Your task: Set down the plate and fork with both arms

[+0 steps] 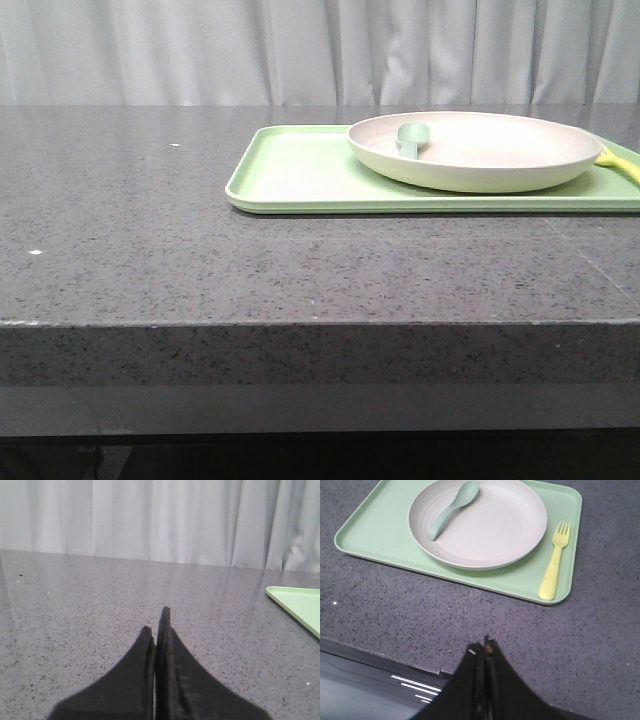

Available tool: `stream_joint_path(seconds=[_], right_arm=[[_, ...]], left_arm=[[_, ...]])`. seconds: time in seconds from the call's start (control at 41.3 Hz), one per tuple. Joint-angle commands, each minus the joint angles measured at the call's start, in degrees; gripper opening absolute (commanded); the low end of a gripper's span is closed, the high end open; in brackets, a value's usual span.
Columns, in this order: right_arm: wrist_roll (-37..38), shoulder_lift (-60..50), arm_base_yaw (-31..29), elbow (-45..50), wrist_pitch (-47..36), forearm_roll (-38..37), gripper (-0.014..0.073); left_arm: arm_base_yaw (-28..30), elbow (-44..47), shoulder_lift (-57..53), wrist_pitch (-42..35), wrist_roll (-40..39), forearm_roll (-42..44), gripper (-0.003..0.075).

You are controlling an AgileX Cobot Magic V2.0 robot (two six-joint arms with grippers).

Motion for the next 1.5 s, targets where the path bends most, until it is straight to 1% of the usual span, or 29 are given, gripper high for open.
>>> stream_joint_path(seconds=[0.0, 0.121, 0.169, 0.266, 0.339, 0.508, 0.654, 0.823, 0.896, 1.477], right_arm=[[-0.15, 0.24, 0.04, -1.48, -3.59, -0.08, -0.0068], [-0.15, -1.31, -0.23, -0.08, -4.27, -0.76, -0.0068], [-0.21, -2.89, -1.21, 1.74, -6.41, -1.71, -0.0068], [-0.21, -7.29, -3.67, 7.61, -14.43, -1.85, -0.0068], [-0.21, -11.97, -5.4, 14.5, -22.35, -1.85, -0.0068], [-0.21, -23.26, -8.21, 30.59, -38.01, -1.85, -0.0068], [-0.21, -31.49, -10.39, 42.64, -47.2, -1.85, -0.0068], [-0.21, -36.17, -10.83, 51.52, -55.84, -1.85, -0.0068], [-0.08, -36.1, -10.97, 51.19, -54.15, -1.48, -0.0068], [-0.08, -36.1, -11.38, 51.34, -54.18, -1.42, -0.0068]], left_arm=[[0.12, 0.15, -1.33, -4.75, -0.54, 0.11, -0.0018], [0.12, 0.15, -1.33, -4.75, -0.54, 0.11, -0.0018], [0.12, 0.15, -1.24, -4.75, -0.54, 0.11, -0.0018], [0.12, 0.15, -1.24, -4.75, -0.54, 0.11, -0.0018], [0.12, 0.15, -1.24, -4.75, -0.54, 0.11, -0.0018], [0.12, 0.15, -1.24, -4.75, -0.54, 0.11, -0.0018], [0.12, 0.15, -1.24, -4.75, -0.54, 0.11, -0.0018], [0.12, 0.15, -1.24, -4.75, -0.54, 0.11, -0.0018], [0.12, 0.15, -1.24, -4.75, -0.54, 0.11, -0.0018], [0.12, 0.15, -1.12, -4.5, -0.54, 0.11, -0.0018]])
